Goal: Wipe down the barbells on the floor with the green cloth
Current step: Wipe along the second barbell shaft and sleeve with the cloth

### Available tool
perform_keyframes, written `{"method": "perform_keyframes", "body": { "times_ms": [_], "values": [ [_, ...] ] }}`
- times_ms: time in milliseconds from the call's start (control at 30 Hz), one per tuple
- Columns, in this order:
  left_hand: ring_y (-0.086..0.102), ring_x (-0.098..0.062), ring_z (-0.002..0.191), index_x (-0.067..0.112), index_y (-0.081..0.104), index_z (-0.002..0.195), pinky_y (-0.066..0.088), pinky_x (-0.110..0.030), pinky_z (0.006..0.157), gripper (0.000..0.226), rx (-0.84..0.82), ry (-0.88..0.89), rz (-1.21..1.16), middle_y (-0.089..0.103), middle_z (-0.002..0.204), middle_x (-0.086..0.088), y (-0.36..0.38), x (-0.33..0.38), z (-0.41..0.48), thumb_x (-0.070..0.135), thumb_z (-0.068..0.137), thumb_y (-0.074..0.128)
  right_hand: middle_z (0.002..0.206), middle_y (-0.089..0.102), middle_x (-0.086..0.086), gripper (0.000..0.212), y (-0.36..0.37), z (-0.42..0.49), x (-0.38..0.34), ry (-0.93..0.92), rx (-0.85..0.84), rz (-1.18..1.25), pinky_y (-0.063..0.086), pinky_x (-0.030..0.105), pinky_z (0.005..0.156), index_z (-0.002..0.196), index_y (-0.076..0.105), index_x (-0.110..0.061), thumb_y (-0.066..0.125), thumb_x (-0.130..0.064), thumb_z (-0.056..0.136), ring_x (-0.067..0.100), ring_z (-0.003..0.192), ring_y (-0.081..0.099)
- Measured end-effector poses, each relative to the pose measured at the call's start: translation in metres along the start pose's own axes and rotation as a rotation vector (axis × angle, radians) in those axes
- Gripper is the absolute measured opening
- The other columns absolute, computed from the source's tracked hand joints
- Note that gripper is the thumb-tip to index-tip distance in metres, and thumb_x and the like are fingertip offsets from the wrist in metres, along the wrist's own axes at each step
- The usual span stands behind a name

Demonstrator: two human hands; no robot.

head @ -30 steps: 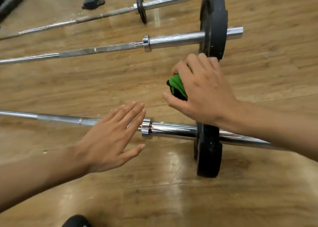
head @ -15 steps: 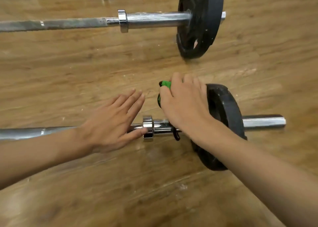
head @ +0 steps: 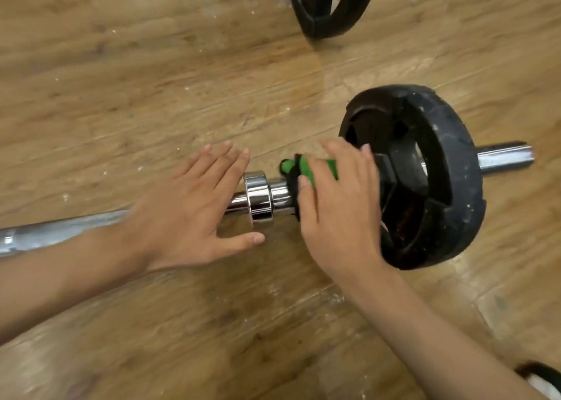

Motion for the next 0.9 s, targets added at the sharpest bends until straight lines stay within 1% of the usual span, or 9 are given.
{"method": "perform_keyframes", "body": {
  "times_ms": [67,167,267,367,533,633,733,833,900],
  "values": [
    [0.033,-0.037,0.153,-0.005,0.030,0.159,0.011,-0.042,0.126,0.116,-0.020,-0.027,-0.002,0.042,0.159,-0.024,0.001,0.001,-0.004,0.089,0.093,0.017,0.142,0.057,0.012,0.043,-0.006,-0.002,0.011,0.114,0.033,0.017,0.011,0.039,0.129,0.140,0.058,-0.006,0.036,-0.022,0.106,0.027,0.139,0.045],
    [0.038,-0.039,0.150,-0.006,0.035,0.157,0.014,-0.044,0.125,0.117,-0.007,-0.035,0.008,0.046,0.156,-0.025,-0.003,0.006,-0.007,0.089,0.092,0.017,0.137,0.059,0.006,0.051,-0.002,-0.002,0.000,0.203,0.030,0.047,0.019,0.042,0.128,0.151,0.047,-0.012,0.029,-0.023,0.105,0.026,0.135,0.048],
    [0.037,-0.037,0.151,-0.006,0.034,0.157,0.014,-0.044,0.125,0.117,0.015,-0.009,-0.003,0.045,0.157,-0.024,-0.005,0.010,-0.010,0.090,0.092,0.020,0.128,0.066,0.003,0.047,0.011,-0.001,-0.035,0.016,-0.018,0.124,0.033,0.045,0.119,0.142,0.058,-0.015,0.029,-0.030,0.109,0.023,0.124,0.055],
    [0.033,-0.036,0.153,-0.005,0.032,0.158,0.013,-0.044,0.126,0.117,0.003,0.005,-0.015,0.044,0.159,-0.023,-0.003,0.015,-0.016,0.091,0.091,0.023,0.124,0.068,0.004,0.037,0.006,-0.012,-0.027,-0.105,-0.001,0.128,0.036,0.044,0.117,0.132,0.064,-0.011,0.038,-0.023,0.109,0.022,0.119,0.058],
    [0.030,-0.035,0.156,-0.001,0.031,0.160,0.016,-0.048,0.127,0.116,-0.028,0.012,-0.005,0.043,0.160,-0.020,0.002,0.027,-0.027,0.092,0.090,0.027,0.119,0.067,0.005,0.040,-0.008,-0.028,0.008,0.223,0.129,-0.014,0.032,0.044,0.122,0.125,0.065,-0.010,0.033,-0.022,0.105,0.026,0.118,0.059],
    [0.028,-0.035,0.156,0.000,0.031,0.161,0.020,-0.052,0.128,0.116,-0.059,0.009,0.003,0.042,0.161,-0.020,0.006,0.033,-0.035,0.091,0.089,0.025,0.113,0.068,0.002,0.038,0.007,-0.034,-0.031,0.051,0.069,0.121,0.038,0.041,0.112,0.126,0.066,-0.013,0.036,-0.022,0.106,0.023,0.111,0.061],
    [0.029,-0.037,0.156,0.001,0.032,0.160,0.024,-0.056,0.127,0.113,-0.088,0.020,0.010,0.043,0.160,-0.021,0.010,0.041,-0.041,0.090,0.091,0.024,0.130,0.067,0.004,0.039,0.004,-0.061,-0.027,-0.125,0.073,0.224,0.037,0.043,0.116,0.136,0.064,-0.009,0.037,-0.020,0.110,0.020,0.124,0.060],
    [0.034,-0.038,0.153,0.003,0.036,0.158,0.025,-0.058,0.126,0.103,-0.105,0.036,0.009,0.047,0.157,-0.021,0.013,0.050,-0.048,0.084,0.097,0.022,0.138,0.063,0.010,0.040,-0.011,-0.088,0.013,0.101,0.252,0.176,0.027,0.048,0.124,0.135,0.063,-0.004,0.036,-0.017,0.109,0.026,0.136,0.053],
    [0.037,-0.040,0.151,0.003,0.040,0.156,0.027,-0.059,0.124,0.093,-0.097,0.038,0.016,0.050,0.154,-0.022,0.014,0.054,-0.052,0.076,0.102,0.019,0.134,0.066,0.008,0.038,-0.010,-0.089,0.012,0.278,0.318,0.178,0.025,0.049,0.124,0.130,0.066,-0.005,0.038,-0.017,0.107,0.026,0.134,0.054]
  ]
}}
Point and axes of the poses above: each hand's wrist, its own z-axis towards the middle knuckle, its own y-axis out of the palm, x = y × z, the point moved 8 cm from there along z, towards the middle knuckle
